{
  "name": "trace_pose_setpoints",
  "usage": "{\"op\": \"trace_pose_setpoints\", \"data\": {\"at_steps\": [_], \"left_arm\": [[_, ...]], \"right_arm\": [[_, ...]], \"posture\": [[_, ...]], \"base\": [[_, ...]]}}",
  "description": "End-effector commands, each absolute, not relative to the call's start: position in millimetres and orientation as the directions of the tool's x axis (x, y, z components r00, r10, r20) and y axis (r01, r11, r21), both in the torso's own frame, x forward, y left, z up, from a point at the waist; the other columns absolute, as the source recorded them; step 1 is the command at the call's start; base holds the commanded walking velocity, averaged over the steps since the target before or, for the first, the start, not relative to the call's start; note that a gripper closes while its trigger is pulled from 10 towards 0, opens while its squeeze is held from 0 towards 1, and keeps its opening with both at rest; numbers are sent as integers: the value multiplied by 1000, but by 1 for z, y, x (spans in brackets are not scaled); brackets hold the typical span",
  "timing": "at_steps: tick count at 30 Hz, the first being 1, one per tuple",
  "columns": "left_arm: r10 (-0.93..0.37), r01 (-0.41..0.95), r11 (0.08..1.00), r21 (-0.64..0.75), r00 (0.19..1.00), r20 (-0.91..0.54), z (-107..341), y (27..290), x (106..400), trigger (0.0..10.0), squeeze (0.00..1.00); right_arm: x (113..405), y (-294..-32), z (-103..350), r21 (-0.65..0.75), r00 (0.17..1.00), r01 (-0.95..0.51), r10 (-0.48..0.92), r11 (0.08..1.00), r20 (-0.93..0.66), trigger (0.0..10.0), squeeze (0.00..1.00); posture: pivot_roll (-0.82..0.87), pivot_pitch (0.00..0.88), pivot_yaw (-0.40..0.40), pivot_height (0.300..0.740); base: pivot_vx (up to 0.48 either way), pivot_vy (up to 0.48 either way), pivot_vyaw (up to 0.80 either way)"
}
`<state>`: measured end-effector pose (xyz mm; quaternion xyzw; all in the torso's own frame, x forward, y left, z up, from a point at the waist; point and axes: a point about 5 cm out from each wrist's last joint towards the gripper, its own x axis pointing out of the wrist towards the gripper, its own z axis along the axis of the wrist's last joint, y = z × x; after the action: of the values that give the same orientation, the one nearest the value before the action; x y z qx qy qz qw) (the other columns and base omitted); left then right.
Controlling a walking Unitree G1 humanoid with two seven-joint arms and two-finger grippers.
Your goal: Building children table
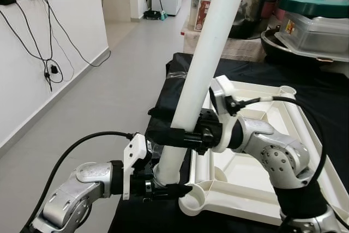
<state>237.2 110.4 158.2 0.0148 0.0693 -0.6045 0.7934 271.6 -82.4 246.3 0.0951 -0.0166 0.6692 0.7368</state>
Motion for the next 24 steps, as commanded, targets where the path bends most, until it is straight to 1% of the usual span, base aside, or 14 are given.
{"op": "trace_pose_setpoints", "data": {"at_steps": [1,2,3,4,6,7,8,9,10,13,14,16,20,24], "left_arm": [[-951,955,292,-40,286,-121,160,111,240,10000,0],[-951,955,292,-40,286,-121,160,111,240,10000,0],[-939,945,327,-27,322,-117,161,113,243,10000,0],[-923,928,372,-16,368,-109,162,115,246,10000,0],[-923,928,372,-16,368,-109,162,115,246,10000,0],[-898,903,429,-2,426,-108,161,117,252,10000,0],[-880,886,464,7,461,-109,161,119,255,10000,0],[-880,886,464,7,461,-109,161,119,255,10000,0],[-855,861,509,19,508,-106,160,119,260,10000,0],[-855,861,509,19,508,-106,160,119,260,10000,0],[-827,834,551,35,551,-115,157,119,264,10000,0],[-800,810,584,53,586,-132,150,109,268,10000,0],[-799,813,579,67,582,-149,147,103,268,10000,0],[-797,815,573,91,580,-170,145,102,271,10000,0]], "right_arm": [[272,-79,246,109,142,-986,982,129,124,10000,1000],[272,-79,246,109,142,-986,982,129,124,10000,1000],[275,-79,246,121,206,-974,970,191,129,10000,953],[280,-80,247,140,285,-954,948,266,139,10000,0],[280,-80,247,140,285,-954,948,266,139,10000,0],[286,-80,247,178,380,-919,912,353,153,10000,0],[290,-81,246,205,437,-892,885,404,160,10000,0],[290,-81,246,205,437,-892,885,404,160,10000,0],[295,-82,247,255,520,-845,834,470,185,10000,0],[295,-82,247,255,520,-845,834,470,185,10000,0],[298,-81,247,312,587,-799,779,515,218,10000,0],[299,-73,248,418,682,-717,685,558,257,10000,0],[297,-66,248,455,700,-697,663,554,265,10000,0],[292,-57,247,475,688,-702,677,530,260,10000,0]], "posture": [[100,0,-59,740],[100,0,-59,740],[99,0,-60,740],[99,0,-61,740],[99,0,-61,740],[100,0,-63,740],[100,0,-63,740],[100,0,-63,740],[100,0,-64,740],[100,0,-64,740],[97,0,-63,740],[88,0,-56,740],[85,0,-53,740],[83,0,-51,740]], "base": [[0,0,0],[0,0,0],[0,0,0],[0,0,0],[0,0,0],[0,0,0],[0,0,0],[0,0,0],[0,0,0],[0,0,0],[0,0,0],[0,0,0],[0,0,0],[0,0,0]]}}
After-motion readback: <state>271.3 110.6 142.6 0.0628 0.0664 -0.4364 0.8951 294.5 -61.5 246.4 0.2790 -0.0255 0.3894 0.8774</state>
